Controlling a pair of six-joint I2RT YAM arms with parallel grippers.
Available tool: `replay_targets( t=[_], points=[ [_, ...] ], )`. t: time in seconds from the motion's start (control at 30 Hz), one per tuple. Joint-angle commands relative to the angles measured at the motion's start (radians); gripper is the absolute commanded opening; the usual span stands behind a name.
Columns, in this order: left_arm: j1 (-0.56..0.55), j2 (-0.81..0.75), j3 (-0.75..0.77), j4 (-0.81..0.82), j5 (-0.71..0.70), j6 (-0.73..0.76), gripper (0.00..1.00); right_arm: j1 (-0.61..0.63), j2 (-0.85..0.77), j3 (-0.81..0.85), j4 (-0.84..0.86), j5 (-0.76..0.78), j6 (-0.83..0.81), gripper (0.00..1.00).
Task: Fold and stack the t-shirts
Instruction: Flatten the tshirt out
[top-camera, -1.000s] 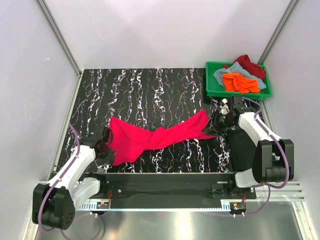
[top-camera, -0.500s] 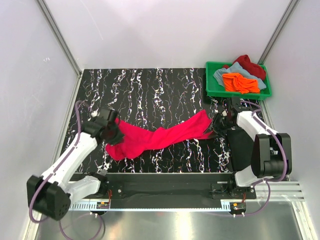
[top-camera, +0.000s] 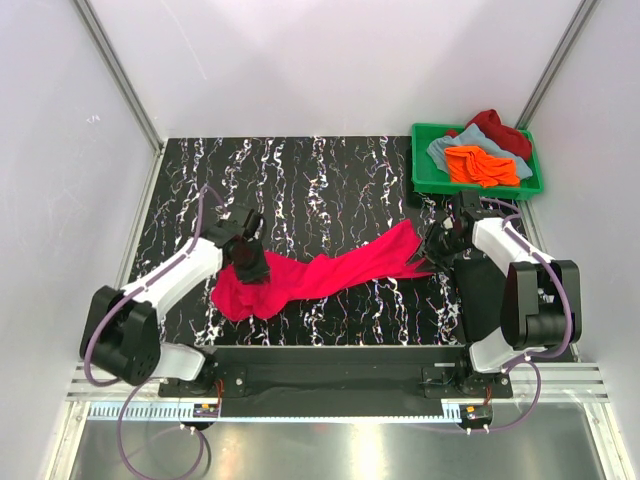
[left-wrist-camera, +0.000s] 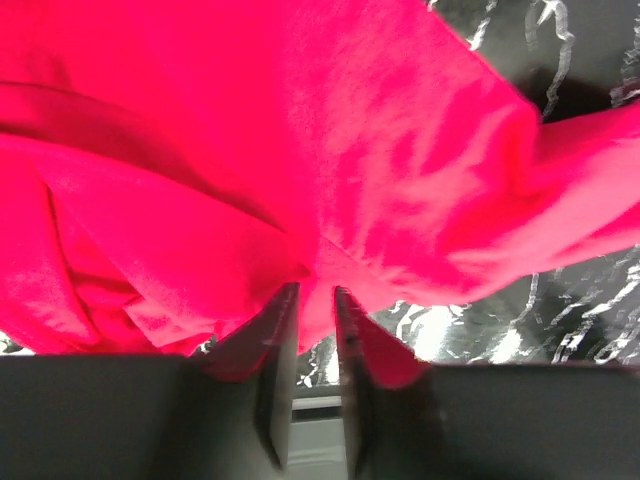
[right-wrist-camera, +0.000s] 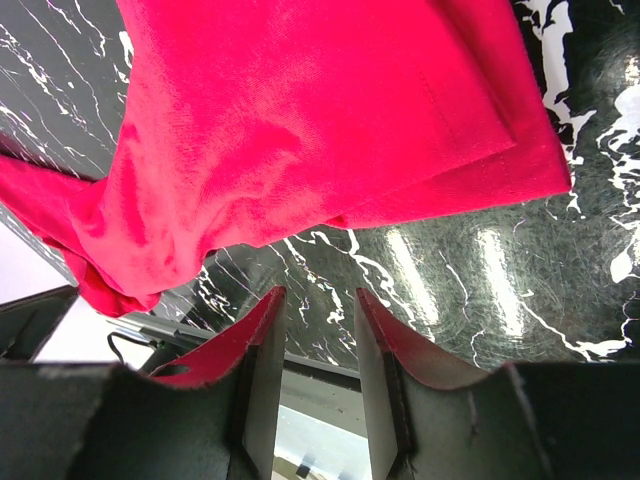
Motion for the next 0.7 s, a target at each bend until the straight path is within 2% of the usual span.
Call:
replay_targets(
  t=[0.0,0.1,0.2,0.43,0.67],
  points=[
    [0.025,-0.084,0.024,0.012,-0.017,0.024,0.39,-0.001,0.002,0.038,-0.001,0.000,-0.028,0.40],
    [0.052,-0.108,-0.002,-0.010,-0.008,0.022,0.56,0.000,0.011,0.033,-0.001,-0.003,-0.034,0.40],
    [0.050,-0.111,-0.016,-0.018,0.020,0.013,0.60,0.000,0.023,0.036,-0.001,-0.009,-0.034,0.40],
    [0.047,-0.036,-0.021,0.030,0.072,0.048,0.62,-0.001,0.028,0.041,0.007,-0.023,-0.026,0.40],
    [0.041,0.024,-0.025,0.067,0.098,0.057,0.53,0.000,0.023,0.033,0.011,-0.020,-0.015,0.39]
  ],
)
